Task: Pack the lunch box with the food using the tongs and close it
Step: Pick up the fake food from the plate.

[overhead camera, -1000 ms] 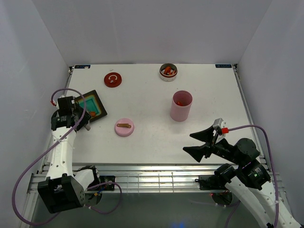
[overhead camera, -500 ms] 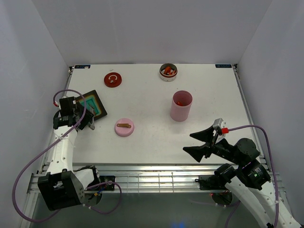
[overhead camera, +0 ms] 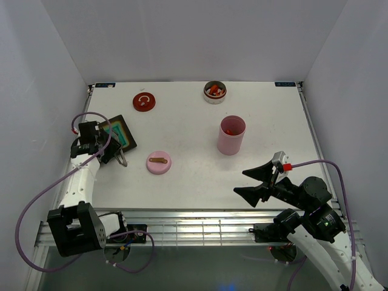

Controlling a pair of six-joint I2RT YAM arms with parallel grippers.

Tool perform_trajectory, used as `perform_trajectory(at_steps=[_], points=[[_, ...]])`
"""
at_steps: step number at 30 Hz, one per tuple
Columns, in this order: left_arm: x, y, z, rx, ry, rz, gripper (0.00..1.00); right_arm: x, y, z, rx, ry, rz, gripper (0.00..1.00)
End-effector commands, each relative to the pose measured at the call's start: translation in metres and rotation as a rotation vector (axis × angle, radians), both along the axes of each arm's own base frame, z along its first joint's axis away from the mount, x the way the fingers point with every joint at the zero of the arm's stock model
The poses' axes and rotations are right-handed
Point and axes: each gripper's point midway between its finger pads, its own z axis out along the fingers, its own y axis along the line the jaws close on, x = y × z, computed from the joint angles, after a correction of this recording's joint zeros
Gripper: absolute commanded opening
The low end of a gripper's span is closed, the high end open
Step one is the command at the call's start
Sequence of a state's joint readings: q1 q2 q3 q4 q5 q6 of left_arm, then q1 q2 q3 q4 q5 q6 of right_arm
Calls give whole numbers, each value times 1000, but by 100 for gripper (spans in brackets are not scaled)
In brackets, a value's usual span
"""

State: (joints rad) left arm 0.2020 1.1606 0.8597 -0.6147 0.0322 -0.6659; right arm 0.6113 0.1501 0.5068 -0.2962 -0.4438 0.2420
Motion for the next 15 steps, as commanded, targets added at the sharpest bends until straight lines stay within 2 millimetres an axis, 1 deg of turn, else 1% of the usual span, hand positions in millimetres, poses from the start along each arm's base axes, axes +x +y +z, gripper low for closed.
perform_trajectory(at_steps=[1,4,9,10,13,14,15], points=[[26,0,18,9,-91,-49,59,-5,-2,18,27,-57,6,83],[32,-1,12,6,-72,-67,59,-5,-3,18,28,-60,3,83],[44,-6,18,2,-101,-98,59,-3,-2,17,27,-56,3,83],[44,-4,19,14,-101,-92,59,-3,-2,17,26,-55,3,83],[42,-3,32,37,-123,-75,59,-3,-2,17,26,-55,4,83],[40,2,36,52,-125,-49,59,-3,-2,18,28,-59,3,83],[39,4,47,66,-146,-40,59,-3,-2,17,26,-57,1,83]])
